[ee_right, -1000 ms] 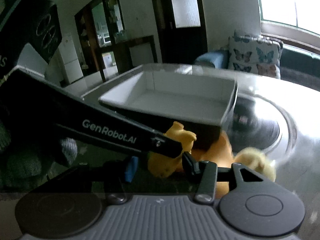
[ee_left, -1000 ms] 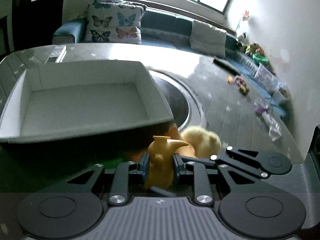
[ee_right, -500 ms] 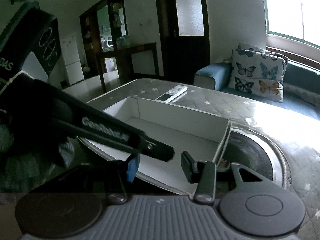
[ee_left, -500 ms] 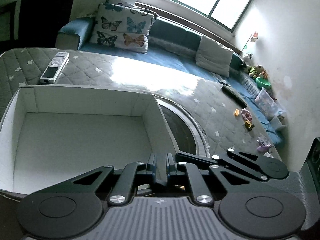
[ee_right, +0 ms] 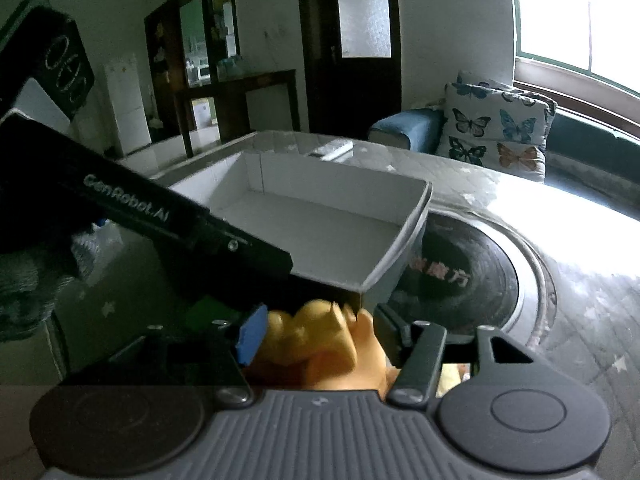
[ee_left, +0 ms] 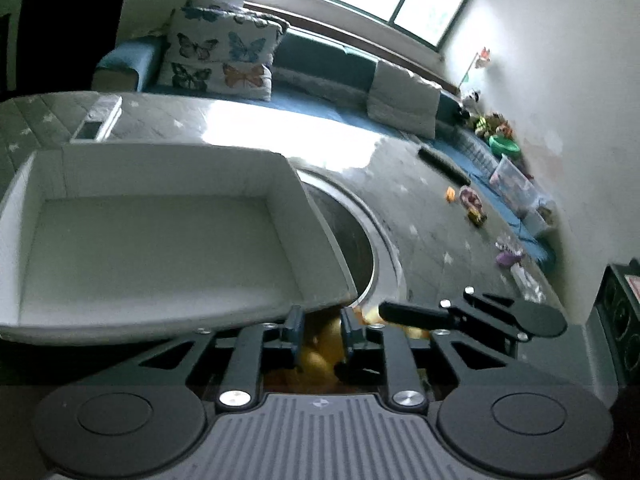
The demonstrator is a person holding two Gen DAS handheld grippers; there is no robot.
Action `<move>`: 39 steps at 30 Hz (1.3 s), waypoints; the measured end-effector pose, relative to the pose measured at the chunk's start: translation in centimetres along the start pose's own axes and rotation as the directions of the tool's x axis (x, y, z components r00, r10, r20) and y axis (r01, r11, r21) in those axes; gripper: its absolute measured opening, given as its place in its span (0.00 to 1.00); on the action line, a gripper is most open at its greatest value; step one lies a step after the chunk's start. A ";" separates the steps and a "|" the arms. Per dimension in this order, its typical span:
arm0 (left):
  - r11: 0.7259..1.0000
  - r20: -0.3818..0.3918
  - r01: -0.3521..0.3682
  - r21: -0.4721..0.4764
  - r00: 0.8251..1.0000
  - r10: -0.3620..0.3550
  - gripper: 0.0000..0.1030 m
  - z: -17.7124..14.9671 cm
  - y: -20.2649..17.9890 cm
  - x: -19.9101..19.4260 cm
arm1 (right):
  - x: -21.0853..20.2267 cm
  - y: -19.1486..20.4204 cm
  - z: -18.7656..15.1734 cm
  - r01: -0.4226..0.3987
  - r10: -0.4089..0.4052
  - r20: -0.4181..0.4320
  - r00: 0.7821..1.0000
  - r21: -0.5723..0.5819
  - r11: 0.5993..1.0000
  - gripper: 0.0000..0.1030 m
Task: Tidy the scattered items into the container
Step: 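Lift the yellow duck toy up with the left gripper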
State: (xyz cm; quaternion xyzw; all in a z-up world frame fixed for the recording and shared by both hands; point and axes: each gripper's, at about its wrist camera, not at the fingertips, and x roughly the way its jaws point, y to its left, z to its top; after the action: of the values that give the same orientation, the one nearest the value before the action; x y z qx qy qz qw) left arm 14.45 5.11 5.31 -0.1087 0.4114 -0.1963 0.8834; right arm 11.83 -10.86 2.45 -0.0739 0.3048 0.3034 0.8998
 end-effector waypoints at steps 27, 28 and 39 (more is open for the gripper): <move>0.974 -0.014 0.016 0.228 1.000 -0.013 0.29 -1.8 -2.8 0.9 | 1.3 4.8 -2.4 0.065 -0.063 0.019 0.998 -0.191 0.979 0.68; 0.971 -0.018 0.022 0.239 1.000 -0.018 0.29 -1.8 -3.0 1.0 | 1.3 4.9 -2.4 0.064 -0.061 0.019 0.998 -0.194 0.979 0.68; 0.962 -0.032 -0.017 0.272 0.999 0.027 0.30 -1.6 -2.6 2.1 | 1.0 5.0 -2.6 0.067 -0.064 0.020 0.998 -0.191 0.979 0.68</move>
State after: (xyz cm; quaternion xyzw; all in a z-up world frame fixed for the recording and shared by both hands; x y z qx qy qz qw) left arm 13.81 1.78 3.79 0.0215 0.3974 -0.2430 0.8846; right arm 8.20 -7.15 -0.01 -0.1682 0.2656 0.3022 0.8999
